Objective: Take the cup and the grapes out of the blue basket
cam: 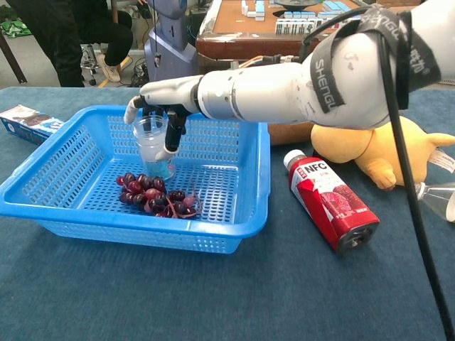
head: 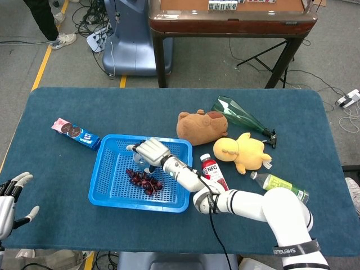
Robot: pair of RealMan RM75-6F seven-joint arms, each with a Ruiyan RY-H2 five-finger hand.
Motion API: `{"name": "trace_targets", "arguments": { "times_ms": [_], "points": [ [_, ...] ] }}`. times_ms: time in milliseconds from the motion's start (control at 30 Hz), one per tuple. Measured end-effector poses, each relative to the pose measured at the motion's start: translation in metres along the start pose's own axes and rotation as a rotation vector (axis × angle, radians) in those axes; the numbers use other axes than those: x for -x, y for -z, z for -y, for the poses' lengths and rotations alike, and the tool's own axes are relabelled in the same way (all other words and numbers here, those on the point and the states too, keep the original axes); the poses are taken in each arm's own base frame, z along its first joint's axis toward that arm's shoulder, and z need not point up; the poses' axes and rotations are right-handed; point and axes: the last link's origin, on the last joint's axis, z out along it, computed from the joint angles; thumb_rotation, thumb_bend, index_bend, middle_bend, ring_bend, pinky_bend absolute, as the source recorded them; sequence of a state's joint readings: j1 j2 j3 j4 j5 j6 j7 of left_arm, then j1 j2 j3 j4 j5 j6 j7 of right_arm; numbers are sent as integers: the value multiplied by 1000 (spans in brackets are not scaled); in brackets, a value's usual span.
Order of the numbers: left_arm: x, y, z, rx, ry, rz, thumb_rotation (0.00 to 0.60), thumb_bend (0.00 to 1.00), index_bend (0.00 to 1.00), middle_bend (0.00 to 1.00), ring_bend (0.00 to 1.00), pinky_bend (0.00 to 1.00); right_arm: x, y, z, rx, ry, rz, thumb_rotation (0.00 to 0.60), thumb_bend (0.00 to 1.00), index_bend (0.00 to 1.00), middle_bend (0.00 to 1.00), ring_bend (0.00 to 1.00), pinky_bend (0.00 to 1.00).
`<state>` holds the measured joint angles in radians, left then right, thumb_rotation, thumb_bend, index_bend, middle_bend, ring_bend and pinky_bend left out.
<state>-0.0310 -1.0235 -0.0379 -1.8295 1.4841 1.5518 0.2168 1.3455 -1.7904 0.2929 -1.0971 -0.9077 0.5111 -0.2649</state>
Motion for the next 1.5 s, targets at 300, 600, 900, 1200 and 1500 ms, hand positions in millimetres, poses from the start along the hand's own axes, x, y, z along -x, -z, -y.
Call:
{"name": "trace_targets", "arguments": {
  "times_ms": [300,600,900,1200,1500],
  "points": [
    [1,0,3,-9,1,2,600,243,238,192,198,230,1,-5,4,19,-11,-37,600,370,422,389,370,613],
    [1,1,5,-15,3,-2,600,243,237,192,197,230,-20,13,6,-20,-74,-98,600,381,454,410,401,653],
    [0,2,2,2,7,-4,600,243,236,192,197,230,-75,72,-30,-3,-95,-218,600,382,454,411,401,653],
    [0,1,-6,28,4,-4,600,243,236,192,197,230,-100,114,-84,130,-94,-294,600,381,454,411,401,653],
    [2,0,-6,17,-4,4,600,243,234,192,197,230,-85,79,-102,198,-105,-272,600,373,454,402,401,652]
  ]
}}
